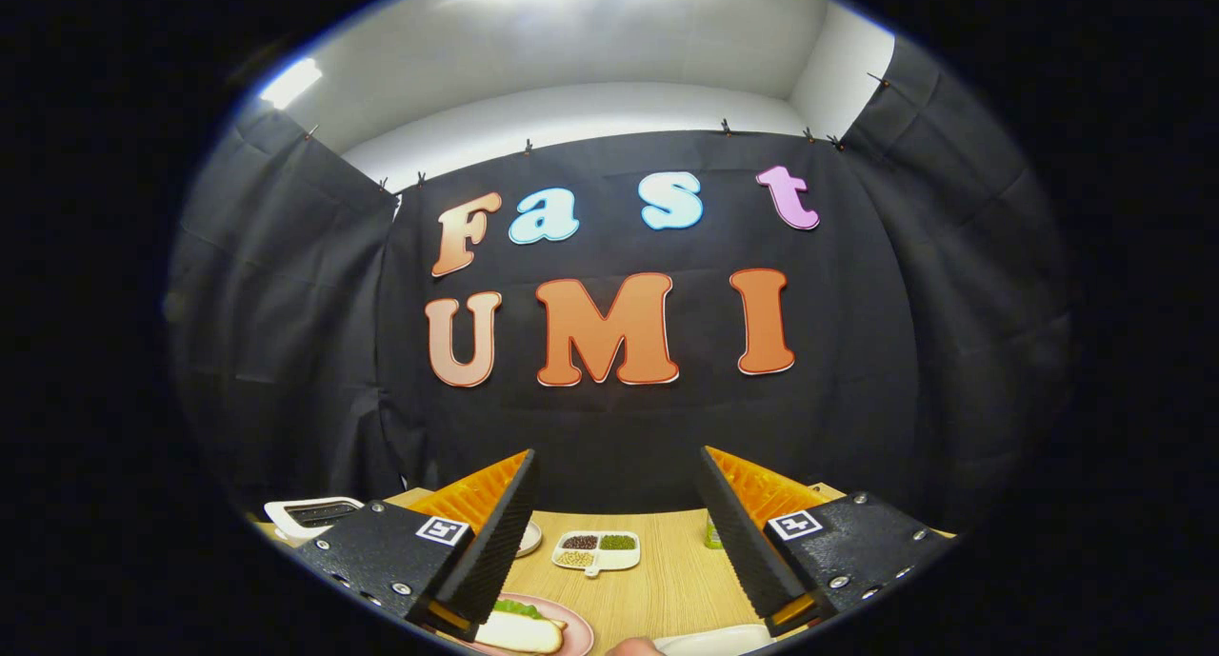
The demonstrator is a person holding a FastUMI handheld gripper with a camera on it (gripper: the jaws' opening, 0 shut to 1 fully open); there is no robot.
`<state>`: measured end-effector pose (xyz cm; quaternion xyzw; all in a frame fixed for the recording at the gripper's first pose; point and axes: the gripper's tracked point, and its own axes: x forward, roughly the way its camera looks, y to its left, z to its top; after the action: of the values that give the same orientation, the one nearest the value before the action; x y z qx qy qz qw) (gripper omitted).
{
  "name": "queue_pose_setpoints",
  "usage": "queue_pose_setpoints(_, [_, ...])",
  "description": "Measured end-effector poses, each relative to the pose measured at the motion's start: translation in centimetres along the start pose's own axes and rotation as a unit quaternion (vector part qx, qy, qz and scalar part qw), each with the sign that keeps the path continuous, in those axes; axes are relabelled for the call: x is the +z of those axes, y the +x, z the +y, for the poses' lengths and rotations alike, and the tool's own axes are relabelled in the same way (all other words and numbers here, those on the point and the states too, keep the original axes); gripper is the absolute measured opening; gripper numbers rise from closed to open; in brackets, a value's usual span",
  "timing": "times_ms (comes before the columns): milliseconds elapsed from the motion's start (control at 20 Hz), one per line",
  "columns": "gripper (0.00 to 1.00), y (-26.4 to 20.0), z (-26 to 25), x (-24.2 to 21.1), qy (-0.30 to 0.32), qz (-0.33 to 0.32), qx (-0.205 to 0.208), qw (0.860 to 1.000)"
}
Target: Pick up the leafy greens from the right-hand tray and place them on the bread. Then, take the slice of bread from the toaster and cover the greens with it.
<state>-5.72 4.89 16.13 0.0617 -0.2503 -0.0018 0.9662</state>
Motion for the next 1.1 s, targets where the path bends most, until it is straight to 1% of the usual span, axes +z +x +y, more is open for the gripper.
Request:
queue_pose_setpoints(250, [0.98, -0.2, -1.3, -0.2, -0.021, -0.001, -0.027, 0.999])
queue_pose_setpoints(450, [0.98, -0.4, -1.2, -0.5, -0.022, 0.005, -0.026, 0.999])
queue_pose_setpoints(650, [0.98, -0.3, -1.5, -0.3, -0.027, 0.001, -0.035, 0.999])
queue_pose_setpoints(1100, [0.98, -0.2, -0.7, -1.4, -0.029, 0.018, -0.023, 0.999])
